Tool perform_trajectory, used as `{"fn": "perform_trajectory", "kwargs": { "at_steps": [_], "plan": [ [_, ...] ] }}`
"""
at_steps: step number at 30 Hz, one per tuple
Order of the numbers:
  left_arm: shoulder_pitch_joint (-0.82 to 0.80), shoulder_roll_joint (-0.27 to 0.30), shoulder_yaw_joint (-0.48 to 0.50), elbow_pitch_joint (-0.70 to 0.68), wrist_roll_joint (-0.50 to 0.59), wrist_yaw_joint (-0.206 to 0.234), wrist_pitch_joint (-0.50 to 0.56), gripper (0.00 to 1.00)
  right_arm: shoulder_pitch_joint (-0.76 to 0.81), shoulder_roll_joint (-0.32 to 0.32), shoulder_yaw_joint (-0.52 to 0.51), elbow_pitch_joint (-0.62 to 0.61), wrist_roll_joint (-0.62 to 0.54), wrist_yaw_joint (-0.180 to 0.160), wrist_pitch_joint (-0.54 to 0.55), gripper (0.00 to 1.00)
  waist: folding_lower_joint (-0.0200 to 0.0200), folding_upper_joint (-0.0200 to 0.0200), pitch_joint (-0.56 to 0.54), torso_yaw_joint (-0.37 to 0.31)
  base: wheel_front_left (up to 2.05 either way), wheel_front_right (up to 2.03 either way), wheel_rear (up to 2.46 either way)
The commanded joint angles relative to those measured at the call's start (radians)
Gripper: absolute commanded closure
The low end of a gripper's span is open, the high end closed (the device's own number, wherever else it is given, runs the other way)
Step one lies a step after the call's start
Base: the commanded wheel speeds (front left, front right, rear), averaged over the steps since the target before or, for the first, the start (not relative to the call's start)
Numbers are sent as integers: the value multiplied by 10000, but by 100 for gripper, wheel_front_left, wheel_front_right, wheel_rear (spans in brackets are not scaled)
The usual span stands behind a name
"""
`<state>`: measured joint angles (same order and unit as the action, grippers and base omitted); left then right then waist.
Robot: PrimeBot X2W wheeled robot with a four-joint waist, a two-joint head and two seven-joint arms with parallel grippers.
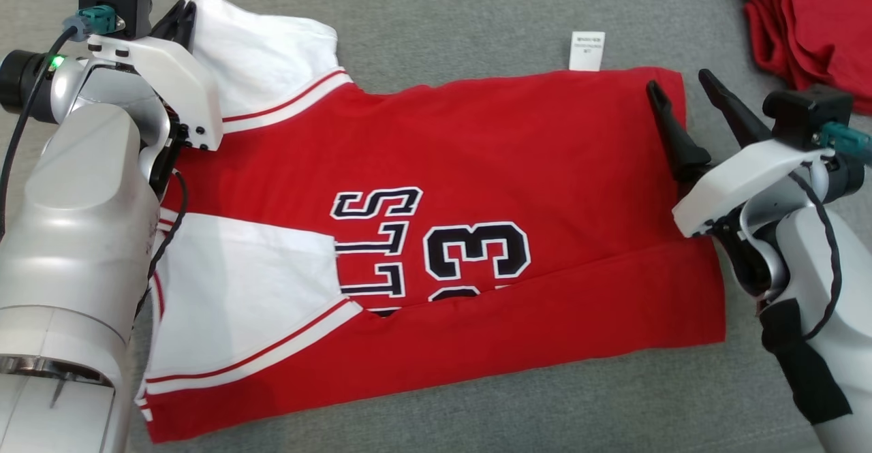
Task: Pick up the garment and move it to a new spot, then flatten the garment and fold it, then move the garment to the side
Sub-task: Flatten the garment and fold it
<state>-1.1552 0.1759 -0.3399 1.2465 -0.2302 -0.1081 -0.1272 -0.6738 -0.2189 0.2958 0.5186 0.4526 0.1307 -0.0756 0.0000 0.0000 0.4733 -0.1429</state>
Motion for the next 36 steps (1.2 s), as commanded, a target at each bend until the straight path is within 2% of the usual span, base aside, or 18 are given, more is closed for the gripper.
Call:
{"fn": "perform_trajectory", "kwargs": {
  "at_steps": [1, 12, 21, 23, 24, 26, 27, 28, 29, 31, 33, 35, 36],
  "plan": [
    [-22, 7, 1, -68, -101, -73, -202, 100, -268, -152, 54, 308, -86, 1, 224, 0, 0, 0, -229, 256, 0, 0, 0],
    [710, -456, -343, -590, -910, -211, -863, 100, -943, -1211, 871, 1802, 4, 1, 1654, 0, 0, 0, -994, 976, 0, 0, 0],
    [1113, -375, -1026, -1705, -1797, -217, -853, 100, -1737, -1366, 1444, 2840, 543, 1, 2466, 0, 0, 0, -872, 1281, 0, 0, 0],
    [1156, -356, -1101, -1811, -1869, -217, -831, 100, -1817, -1366, 1563, 2968, 608, 1, 2554, 4, 0, 0, -851, 1322, 0, 0, 0],
    [1190, -333, -1156, -1902, -1941, -218, -810, 100, -1900, -1356, 1650, 3071, 680, 1, 2607, 11, 0, 0, -832, 1354, 0, 0, 0],
    [1246, -285, -1259, -2055, -2068, -218, -800, 100, -2066, -1338, 1877, 3274, 786, 1, 2737, 19, 0, 0, -805, 1403, 0, 0, 0],
    [1259, -253, -1303, -2130, -2138, -218, -782, 100, -2142, -1345, 1975, 3368, 853, 1, 2795, 27, 0, 0, -793, 1428, 0, 0, 0],
    [1267, -221, -1345, -2195, -2190, -218, -770, 100, -2209, -1335, 2092, 3450, 912, 1, 2824, 42, 0, 0, -787, 1453, 0, 0, 0],
    [1278, -194, -1386, -2269, -2257, -218, -767, 100, -2257, -1319, 2204, 3541, 978, 1, 2896, 51, 0, 0, -785, 1475, 0, 0, 0],
    [1328, -133, -1450, -2393, -2336, -219, -750, 100, -2365, -1337, 2386, 3666, 1118, 1, 2905, 60, 0, 0, -781, 1510, 0, 0, 0],
    [1383, -71, -1501, -2521, -2423, -219, -759, 100, -2451, -1342, 2520, 3779, 1238, 1, 2784, 74, 0, 0, -794, 1530, 0, 0, 0],
    [1454, -10, -1502, -2663, -2530, -219, -808, 100, -2564, -1369, 2574, 3892, 1308, 1, 2510, 100, 0, 0, -825, 1542, 0, 0, 0],
    [1487, 13, -1501, -2746, -2578, -219, -830, 100, -2607, -1360, 2576, 3928, 1362, 1, 2338, 100, 0, 0, -848, 1545, 0, 0, 0]
  ]
}}
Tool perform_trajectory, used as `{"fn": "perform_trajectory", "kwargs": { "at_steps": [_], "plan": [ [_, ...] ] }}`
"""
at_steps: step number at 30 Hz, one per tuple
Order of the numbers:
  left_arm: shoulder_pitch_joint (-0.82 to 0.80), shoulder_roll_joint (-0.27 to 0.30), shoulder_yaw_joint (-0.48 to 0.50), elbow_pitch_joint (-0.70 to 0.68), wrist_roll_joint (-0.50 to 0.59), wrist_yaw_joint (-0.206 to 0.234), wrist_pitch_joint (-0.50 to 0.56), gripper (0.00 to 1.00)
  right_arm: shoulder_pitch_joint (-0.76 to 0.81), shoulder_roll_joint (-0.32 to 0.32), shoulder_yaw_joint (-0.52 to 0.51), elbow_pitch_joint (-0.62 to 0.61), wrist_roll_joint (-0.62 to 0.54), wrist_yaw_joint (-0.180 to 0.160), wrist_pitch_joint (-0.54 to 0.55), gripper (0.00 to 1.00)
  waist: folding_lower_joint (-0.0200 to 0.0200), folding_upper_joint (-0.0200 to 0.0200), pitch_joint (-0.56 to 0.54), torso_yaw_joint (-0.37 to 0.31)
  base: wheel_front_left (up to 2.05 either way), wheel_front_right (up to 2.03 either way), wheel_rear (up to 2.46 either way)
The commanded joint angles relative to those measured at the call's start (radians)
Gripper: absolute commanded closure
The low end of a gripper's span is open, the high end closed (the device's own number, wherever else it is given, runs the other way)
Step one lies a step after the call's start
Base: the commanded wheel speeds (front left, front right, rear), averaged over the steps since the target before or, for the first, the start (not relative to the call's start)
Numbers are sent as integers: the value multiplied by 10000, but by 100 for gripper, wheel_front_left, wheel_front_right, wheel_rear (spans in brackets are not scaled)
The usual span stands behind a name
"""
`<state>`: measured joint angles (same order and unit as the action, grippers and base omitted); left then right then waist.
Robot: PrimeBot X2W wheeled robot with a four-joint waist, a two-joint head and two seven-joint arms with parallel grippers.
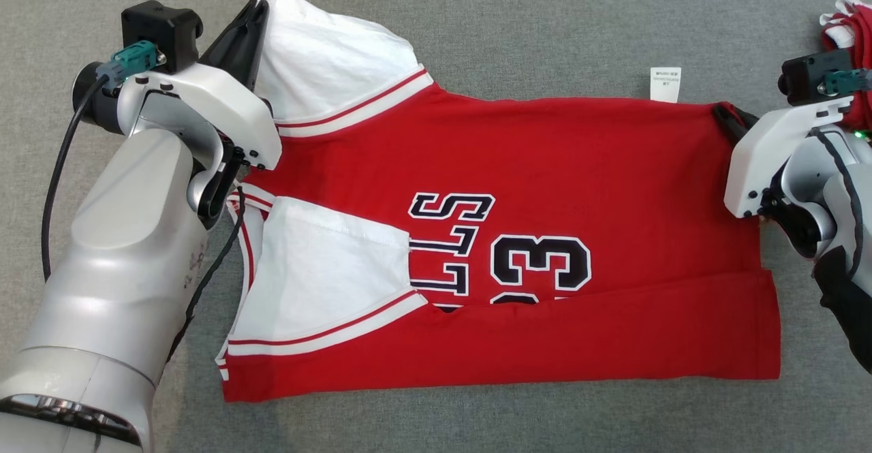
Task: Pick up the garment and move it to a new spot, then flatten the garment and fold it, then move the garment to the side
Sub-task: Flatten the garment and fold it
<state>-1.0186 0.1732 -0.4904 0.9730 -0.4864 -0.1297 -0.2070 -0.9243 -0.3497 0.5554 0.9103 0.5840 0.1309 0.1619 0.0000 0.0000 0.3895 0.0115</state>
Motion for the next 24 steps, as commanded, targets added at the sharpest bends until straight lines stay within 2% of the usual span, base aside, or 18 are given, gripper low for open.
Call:
{"fn": "perform_trajectory", "kwargs": {
  "at_steps": [1, 8, 13, 18, 20, 21, 24],
  "plan": [
    [156, 75, 21, -118, -101, -2, -78, 100, -130, -38, -3, 75, 90, -1, -203, 100, 0, 0, -36, -3, 0, 0, 0],
    [1010, 446, 331, -1311, -683, -3, -395, 100, 219, 6, 88, -51, 755, -3, -1526, 100, 0, 0, -347, -73, 0, 0, 0],
    [2265, 795, 797, -2939, -985, 175, -530, 100, 890, -221, 308, -701, 1306, -1, -2425, 100, 0, 0, -590, -147, 0, 0, 0],
    [3979, 1096, 1064, -5032, -1133, 560, -561, 100, 1643, -460, 412, -1407, 1534, -1, -3270, 100, 0, 0, -833, -218, 0, 0, 0],
    [4736, 1209, 1198, -5897, -1205, 811, -566, 100, 1945, -547, 403, -1715, 1523, -1, -3530, 100, 0, 0, -937, -251, 0, 0, 0],
    [5517, 1260, 1302, -6727, -1296, 1082, -568, 100, 2300, -607, 320, -2038, 1462, -1, -3745, 100, 0, 0, -1041, -264, 0, 0, 0],
    [6611, 1327, 1434, -7761, -1473, 1447, -567, 100, 2933, -635, 119, -2462, 1332, -1, -3947, 100, 0, 0, -1174, -249, 0, 0, 0]
  ]
}}
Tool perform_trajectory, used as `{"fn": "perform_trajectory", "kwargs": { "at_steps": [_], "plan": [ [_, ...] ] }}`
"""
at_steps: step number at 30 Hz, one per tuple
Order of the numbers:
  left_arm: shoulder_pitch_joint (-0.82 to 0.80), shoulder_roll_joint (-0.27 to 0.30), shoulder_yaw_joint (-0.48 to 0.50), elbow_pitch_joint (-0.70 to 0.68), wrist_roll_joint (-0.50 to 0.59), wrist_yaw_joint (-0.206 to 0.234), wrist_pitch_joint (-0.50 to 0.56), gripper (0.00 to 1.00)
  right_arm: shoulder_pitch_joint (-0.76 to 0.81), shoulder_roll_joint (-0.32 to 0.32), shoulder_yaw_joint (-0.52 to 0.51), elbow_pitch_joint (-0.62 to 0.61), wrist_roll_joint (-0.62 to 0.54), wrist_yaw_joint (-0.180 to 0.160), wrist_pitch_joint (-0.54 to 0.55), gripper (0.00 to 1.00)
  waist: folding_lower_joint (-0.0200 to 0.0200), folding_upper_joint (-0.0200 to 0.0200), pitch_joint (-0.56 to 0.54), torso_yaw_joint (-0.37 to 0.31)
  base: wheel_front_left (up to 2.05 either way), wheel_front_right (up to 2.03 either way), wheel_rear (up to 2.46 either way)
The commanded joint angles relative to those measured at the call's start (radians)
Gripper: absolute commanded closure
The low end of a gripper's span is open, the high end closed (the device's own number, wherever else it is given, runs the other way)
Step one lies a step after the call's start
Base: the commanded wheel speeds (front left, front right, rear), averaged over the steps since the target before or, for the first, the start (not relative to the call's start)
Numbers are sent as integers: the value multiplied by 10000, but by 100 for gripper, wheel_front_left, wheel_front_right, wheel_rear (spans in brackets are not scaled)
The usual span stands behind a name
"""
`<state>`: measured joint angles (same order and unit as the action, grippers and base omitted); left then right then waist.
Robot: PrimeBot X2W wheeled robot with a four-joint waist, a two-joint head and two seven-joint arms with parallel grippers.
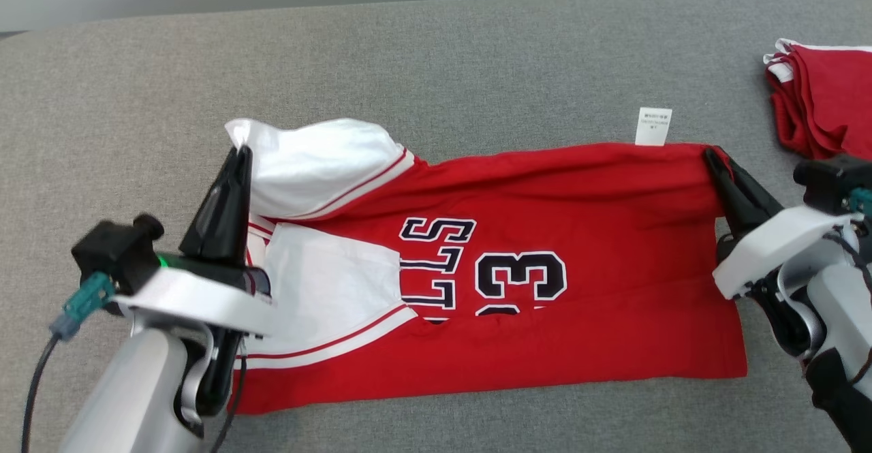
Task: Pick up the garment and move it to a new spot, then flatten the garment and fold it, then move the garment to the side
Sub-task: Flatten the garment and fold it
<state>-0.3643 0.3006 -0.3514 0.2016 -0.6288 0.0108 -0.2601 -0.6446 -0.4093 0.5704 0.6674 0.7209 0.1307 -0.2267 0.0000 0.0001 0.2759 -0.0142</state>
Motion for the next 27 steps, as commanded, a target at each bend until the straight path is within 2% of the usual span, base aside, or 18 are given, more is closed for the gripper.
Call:
{"fn": "perform_trajectory", "kwargs": {
  "at_steps": [1, 6, 11, 12, 13, 15, 16, 17, 18, 19, 20, 21, 22, 27],
  "plan": [
    [438, 52, 74, -349, -127, 163, -25, 100, 366, -38, -127, -176, -111, 1, -118, 100, 0, -1, -86, 20, 0, 0, 0],
    [1916, 1, 93, -1333, -398, 539, 3, 100, 1545, 135, -684, -850, -311, 1, -230, 100, 0, -1, -260, 52, 0, 0, 0],
    [2674, -139, 48, -1533, -636, 721, 33, 100, 2292, 353, -1079, -1176, -503, 1, -114, 100, 0, -1, -377, 69, 0, 0, 0],
    [2796, -168, 49, -1517, -670, 725, 29, 100, 2436, 392, -1158, -1266, -587, 1, -92, 97, 0, -1, -400, 78, 0, 0, 0],
    [2895, -190, 61, -1496, -697, 749, 20, 100, 2570, 431, -1258, -1341, -680, 1, -82, 81, 0, -1, -420, 85, 0, 0, 0],
    [3066, -300, 153, -1438, -792, 771, -4, 100, 2857, 468, -1453, -1494, -882, 1, -74, 57, 0, -1, -457, 90, 0, 0, 0],
    [3141, -365, 216, -1431, -840, 765, -16, 100, 2991, 507, -1566, -1584, -973, 1, -82, 34, 0, -1, -473, 90, 0, 0, 0],
    [3203, -424, 286, -1433, -868, 750, -24, 92, 3141, 549, -1683, -1674, -1060, 1, -86, 0, 0, -1, -491, 89, 0, 0, 0],
    [3283, -466, 332, -1459, -848, 720, -36, 71, 3299, 583, -1809, -1792, -1163, 1, -98, 0, 0, -1, -509, 87, 0, 0, 0],
    [3383, -523, 388, -1497, -864, 698, -38, 58, 3473, 621, -1949, -1912, -1263, 1, -107, 0, 0, -1, -525, 86, 0, 0, 0],
    [3488, -555, 446, -1533, -853, 695, -36, 36, 3660, 651, -2066, -2046, -1363, 1, -105, 0, 0, -1, -542, 82, 0, 0, 0],
    [3597, -582, 498, -1576, -811, 663, -44, 6, 3843, 686, -2196, -2180, -1430, 1, -89, 0, 0, -1, -555, 73, 0, 0, 0],
    [3718, -636, 570, -1624, -796, 643, -49, 0, 4022, 725, -2314, -2317, -1497, 1, -61, 0, 0, -1, -567, 56, 0, 0, 0],
    [4448, -835, 995, -2056, -674, 571, -53, 0, 4925, 921, -3072, -3076, -1822, 1, 135, 0, 0, -1, -625, -50, 0, 0, 0]
  ]
}}
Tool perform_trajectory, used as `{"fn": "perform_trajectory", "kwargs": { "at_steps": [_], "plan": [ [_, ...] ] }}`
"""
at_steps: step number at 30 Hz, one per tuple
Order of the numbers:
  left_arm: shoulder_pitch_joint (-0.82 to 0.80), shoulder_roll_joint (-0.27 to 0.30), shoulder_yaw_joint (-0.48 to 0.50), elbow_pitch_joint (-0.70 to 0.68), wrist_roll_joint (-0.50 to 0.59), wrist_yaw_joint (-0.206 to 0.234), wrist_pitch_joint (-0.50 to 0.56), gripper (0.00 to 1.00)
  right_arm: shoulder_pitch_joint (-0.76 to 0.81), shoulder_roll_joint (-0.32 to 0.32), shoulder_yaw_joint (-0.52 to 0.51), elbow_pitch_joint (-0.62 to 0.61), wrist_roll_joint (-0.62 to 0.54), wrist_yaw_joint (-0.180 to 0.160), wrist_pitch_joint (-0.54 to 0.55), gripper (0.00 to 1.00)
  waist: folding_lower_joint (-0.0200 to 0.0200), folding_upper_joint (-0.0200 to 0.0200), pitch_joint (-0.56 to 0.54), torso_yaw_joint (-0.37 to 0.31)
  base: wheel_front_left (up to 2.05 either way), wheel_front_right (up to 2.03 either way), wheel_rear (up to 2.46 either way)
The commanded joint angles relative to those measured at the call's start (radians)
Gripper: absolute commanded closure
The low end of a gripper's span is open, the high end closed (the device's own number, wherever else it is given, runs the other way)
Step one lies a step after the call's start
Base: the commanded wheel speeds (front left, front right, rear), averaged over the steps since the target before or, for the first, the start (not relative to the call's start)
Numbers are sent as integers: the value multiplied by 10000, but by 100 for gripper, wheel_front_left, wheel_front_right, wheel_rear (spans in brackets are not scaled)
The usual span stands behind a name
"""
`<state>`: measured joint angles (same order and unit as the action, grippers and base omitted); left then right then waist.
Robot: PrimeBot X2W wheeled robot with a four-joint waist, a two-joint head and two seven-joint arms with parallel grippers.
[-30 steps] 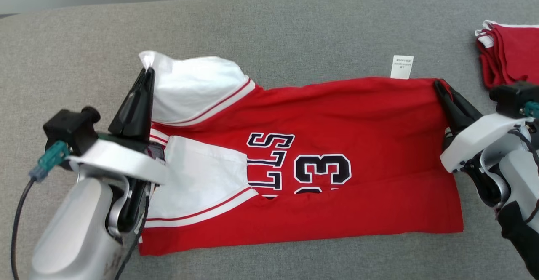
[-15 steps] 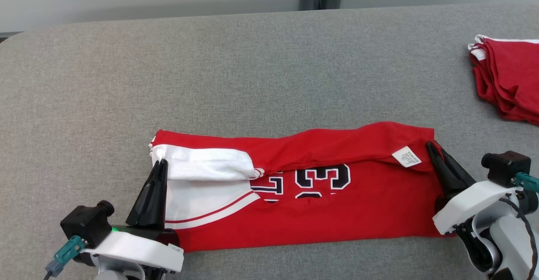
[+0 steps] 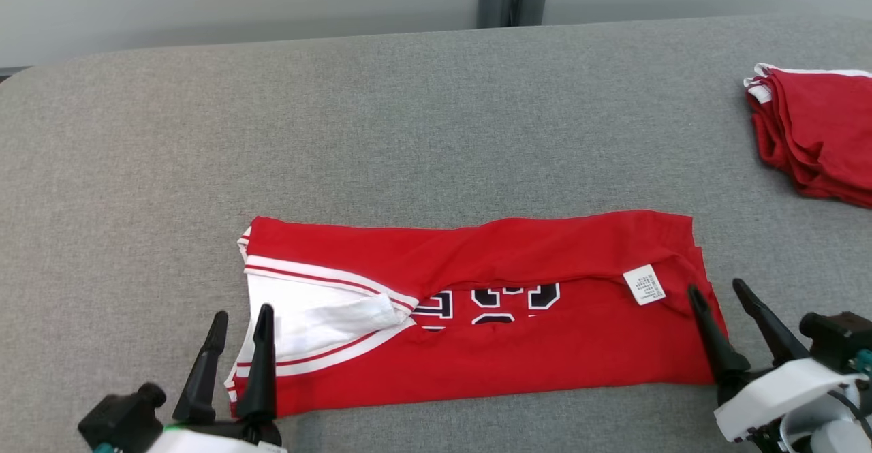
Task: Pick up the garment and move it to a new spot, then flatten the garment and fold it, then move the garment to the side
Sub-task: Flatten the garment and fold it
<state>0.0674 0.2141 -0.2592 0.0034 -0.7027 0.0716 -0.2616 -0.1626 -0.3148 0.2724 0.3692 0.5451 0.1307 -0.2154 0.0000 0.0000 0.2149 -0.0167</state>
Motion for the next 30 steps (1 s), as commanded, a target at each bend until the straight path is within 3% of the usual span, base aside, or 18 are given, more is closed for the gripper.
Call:
{"fn": "perform_trajectory", "kwargs": {
  "at_steps": [1, 7, 14, 21, 30],
  "plan": [
    [302, -11, 154, -185, 104, -69, -37, 0, 248, 12, -295, -247, -148, 1, 64, 0, 0, 0, -28, -49, 0, 0, 0],
    [718, -180, 638, -702, 513, -82, -40, 0, 727, 256, -1246, -1085, -593, 1, 339, 0, 0, 0, -186, -74, 0, 0, 0],
    [-48, -368, 361, -591, 1449, -223, -39, 0, 409, 703, -1903, -1375, -1046, 1, 1064, 0, 0, 0, -405, 9, 0, 0, 0],
    [-602, -759, 236, -209, 2046, -244, -42, 0, -516, 995, -1935, -109, -1451, 1, 2099, 0, 0, 0, -474, 89, 0, 0, 0],
    [-686, -1048, 475, -10, 2316, -460, -40, 0, -1500, 1113, -1626, 1990, -1697, 1, 2616, 0, 0, 0, -396, 409, 0, 0, 0]
  ]
}}
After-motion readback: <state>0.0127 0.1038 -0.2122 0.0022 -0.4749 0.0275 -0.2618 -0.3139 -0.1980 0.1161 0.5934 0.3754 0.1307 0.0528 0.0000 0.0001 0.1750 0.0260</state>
